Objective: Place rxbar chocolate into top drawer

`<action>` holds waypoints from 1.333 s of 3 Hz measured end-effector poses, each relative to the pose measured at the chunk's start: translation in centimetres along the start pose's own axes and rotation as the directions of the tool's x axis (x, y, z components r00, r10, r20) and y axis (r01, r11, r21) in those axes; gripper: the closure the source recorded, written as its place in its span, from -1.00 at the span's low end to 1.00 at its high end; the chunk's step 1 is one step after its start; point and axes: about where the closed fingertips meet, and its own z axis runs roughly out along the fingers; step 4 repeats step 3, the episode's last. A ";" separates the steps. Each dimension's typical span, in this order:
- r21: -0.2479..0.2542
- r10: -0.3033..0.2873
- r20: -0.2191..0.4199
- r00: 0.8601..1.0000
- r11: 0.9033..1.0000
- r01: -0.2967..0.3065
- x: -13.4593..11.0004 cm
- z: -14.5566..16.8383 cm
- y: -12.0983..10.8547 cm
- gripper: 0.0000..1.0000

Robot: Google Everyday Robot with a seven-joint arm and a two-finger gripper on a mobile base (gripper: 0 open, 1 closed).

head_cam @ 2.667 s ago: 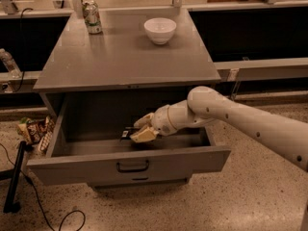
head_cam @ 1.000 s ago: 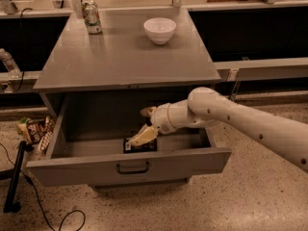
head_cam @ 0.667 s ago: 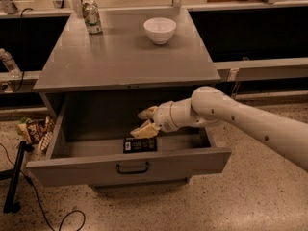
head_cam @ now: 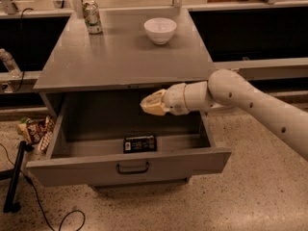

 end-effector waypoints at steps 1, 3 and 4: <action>0.016 -0.022 0.090 0.996 1.000 0.021 -4.2 -3.0 -2.2 1.00; 0.051 -0.073 0.175 0.982 0.997 0.065 -13.1 -11.4 -1.5 0.65; 0.051 -0.073 0.175 0.982 0.997 0.065 -13.1 -11.4 -1.5 0.65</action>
Offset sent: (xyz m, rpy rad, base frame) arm -0.0425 -0.1294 0.3410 0.2140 -0.2480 -0.0735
